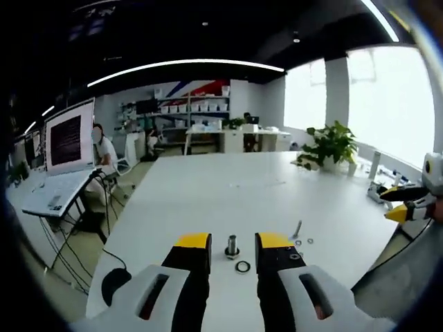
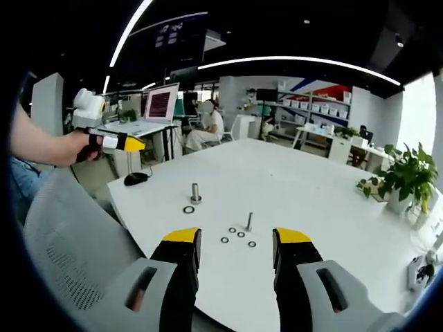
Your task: Place the washer onto the threaded stud by aligning its center hole with the stud, sliding it down to the base, and recovering from edge contact or off-axis alignment until the washer reaches the visible bottom stop.
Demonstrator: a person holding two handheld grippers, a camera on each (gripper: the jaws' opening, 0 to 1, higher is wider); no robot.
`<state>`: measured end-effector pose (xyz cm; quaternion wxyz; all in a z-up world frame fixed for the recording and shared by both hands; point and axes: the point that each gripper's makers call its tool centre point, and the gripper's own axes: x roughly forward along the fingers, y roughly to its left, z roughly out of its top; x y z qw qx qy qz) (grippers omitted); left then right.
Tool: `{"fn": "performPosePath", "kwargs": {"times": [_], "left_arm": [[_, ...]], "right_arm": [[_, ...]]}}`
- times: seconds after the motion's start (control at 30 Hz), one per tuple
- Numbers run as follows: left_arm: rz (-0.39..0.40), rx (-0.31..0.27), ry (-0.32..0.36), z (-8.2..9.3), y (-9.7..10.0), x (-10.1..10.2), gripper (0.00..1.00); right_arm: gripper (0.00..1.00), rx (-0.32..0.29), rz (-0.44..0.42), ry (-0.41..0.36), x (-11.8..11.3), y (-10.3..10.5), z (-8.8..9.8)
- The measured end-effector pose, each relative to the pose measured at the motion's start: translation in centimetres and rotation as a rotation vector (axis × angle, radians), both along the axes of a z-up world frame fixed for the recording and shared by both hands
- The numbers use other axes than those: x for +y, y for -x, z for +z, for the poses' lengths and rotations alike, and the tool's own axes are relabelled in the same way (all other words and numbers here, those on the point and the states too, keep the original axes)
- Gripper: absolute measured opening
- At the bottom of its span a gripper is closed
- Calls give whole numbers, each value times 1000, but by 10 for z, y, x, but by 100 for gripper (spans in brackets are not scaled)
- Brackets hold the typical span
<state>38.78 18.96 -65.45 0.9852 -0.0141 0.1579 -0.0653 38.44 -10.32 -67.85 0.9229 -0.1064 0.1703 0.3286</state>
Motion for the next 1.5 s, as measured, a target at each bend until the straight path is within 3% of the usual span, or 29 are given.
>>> {"fn": "performPosePath", "kwargs": {"times": [0.13, 0.33, 0.67, 1.5], "left_arm": [[19, -57, 2, 12, 1, 4, 23], [37, -64, -11, 13, 1, 7, 23], [41, -85, 28, 18, 1, 9, 23], [71, -42, 14, 7, 1, 14, 23]], "right_arm": [[44, -1, -6, -5, -1, 0, 1], [44, -7, -7, -7, -1, 0, 2], [44, -8, 10, -5, 2, 2, 2], [44, -12, 13, -19, 2, 1, 4]]}}
